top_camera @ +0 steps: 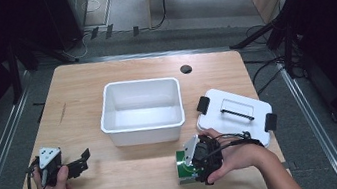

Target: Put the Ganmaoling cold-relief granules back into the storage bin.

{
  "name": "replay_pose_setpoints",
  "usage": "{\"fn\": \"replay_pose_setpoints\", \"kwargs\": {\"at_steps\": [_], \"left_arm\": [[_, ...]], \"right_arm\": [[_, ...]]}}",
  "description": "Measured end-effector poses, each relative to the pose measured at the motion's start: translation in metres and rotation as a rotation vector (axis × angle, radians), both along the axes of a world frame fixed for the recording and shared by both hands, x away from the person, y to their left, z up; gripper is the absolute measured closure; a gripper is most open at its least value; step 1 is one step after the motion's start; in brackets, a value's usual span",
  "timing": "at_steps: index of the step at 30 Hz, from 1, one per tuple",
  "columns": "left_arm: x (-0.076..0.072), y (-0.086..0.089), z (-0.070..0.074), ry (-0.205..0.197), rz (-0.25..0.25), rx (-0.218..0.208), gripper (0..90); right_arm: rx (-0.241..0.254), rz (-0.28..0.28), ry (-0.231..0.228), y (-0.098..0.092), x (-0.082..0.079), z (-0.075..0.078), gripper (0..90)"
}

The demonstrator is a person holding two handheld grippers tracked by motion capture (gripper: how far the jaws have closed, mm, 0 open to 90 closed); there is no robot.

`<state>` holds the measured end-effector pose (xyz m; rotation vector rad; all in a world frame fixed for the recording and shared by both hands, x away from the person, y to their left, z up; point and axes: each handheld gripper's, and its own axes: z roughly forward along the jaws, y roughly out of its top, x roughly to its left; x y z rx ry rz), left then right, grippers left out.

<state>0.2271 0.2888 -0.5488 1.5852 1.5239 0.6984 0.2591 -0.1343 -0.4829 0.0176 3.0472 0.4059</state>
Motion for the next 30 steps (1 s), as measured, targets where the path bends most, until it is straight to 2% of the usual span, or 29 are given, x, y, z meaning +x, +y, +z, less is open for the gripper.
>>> {"fn": "replay_pose_setpoints", "kwargs": {"at_steps": [12, 30], "left_arm": [[0.0, 0.0, 0.0, -0.002, -0.001, 0.0, 0.0], [0.0, 0.0, 0.0, -0.002, -0.001, -0.001, 0.0]], "right_arm": [[0.001, 0.031, -0.017, -0.001, 0.0, 0.006, 15.9], [0.02, -0.019, -0.036, -0.023, 0.008, 0.032, 16.0]]}}
